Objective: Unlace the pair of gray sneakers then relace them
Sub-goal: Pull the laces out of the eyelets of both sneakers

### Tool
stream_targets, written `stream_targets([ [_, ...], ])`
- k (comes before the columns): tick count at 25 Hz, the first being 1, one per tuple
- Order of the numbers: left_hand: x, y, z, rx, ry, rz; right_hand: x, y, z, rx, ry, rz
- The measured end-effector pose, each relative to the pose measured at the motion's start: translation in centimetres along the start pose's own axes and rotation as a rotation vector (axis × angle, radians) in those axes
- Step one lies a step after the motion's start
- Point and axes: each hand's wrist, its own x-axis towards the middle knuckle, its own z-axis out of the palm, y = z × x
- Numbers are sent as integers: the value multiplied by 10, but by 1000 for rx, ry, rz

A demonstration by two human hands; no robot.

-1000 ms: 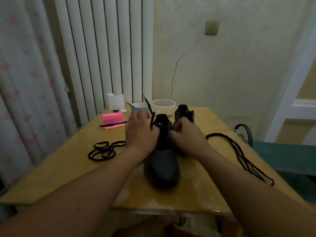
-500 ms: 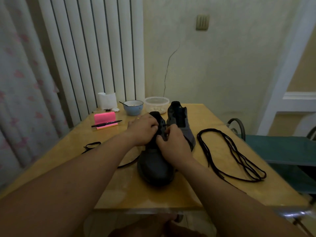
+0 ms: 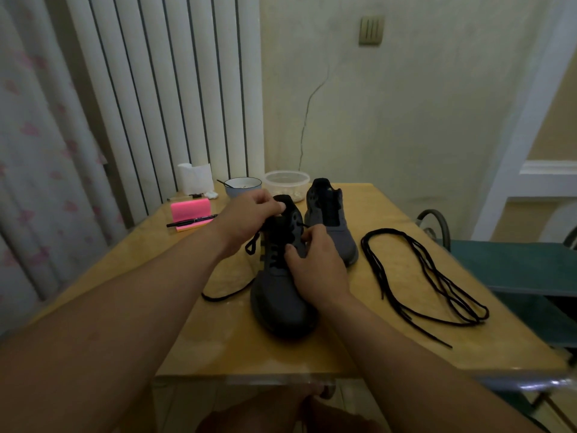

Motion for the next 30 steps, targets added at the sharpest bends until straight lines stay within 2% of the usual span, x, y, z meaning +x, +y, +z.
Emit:
stream_targets([
  [3,-2,3,-4,21,29,48,0,-2,-1,-2,-19,8],
  [4,-2,9,-6,173,-4,53,0,-3,-2,-11,-22,11],
  [7,9,19,-7,938,-126,160,0,-1,-1,-37,-35,16],
  [8,8,23,-4,1069,-158,197,0,-1,-2,-48,-40,11],
  [9,8,23,-3,1060,-168,225,-1,-1,-3,-57,-44,10],
  [10,7,20,-4,914,-154,214,0,-2,-4,-61,-46,12],
  [11,4,15,-8,618,-123,144,1,-2,-4,-64,-50,16],
  [13,-3,7,-21,-229,-33,34,2,-4,-5,-81,-54,15],
  [14,-7,4,-29,-553,-2,-19,2,-6,-5,-92,-55,10],
  [15,-10,1,-35,-691,28,-64,2,-7,-5,-104,-56,5],
  [16,-11,0,-38,-617,47,-99,3,-8,-6,-113,-59,0],
  [19,-15,0,-30,207,-65,-232,0,-9,-6,-109,-64,7],
  [21,-12,4,-23,613,-187,-169,-1,-10,-6,-99,-63,15],
  [22,-10,5,-20,741,-238,-119,-1,-11,-7,-101,-64,16],
  [24,-8,2,-18,772,-240,-59,-1,-10,-6,-103,-68,13],
  [26,-13,-2,-20,502,-129,-14,0,-9,-7,-104,-68,17],
  [28,-17,-9,-31,-149,168,-40,1,-9,-6,-110,-76,24],
  [29,-21,-11,-36,-542,315,-90,1,-9,-6,-109,-78,23],
  [30,-24,-18,-42,-806,450,-163,1,-9,-7,-107,-78,19],
])
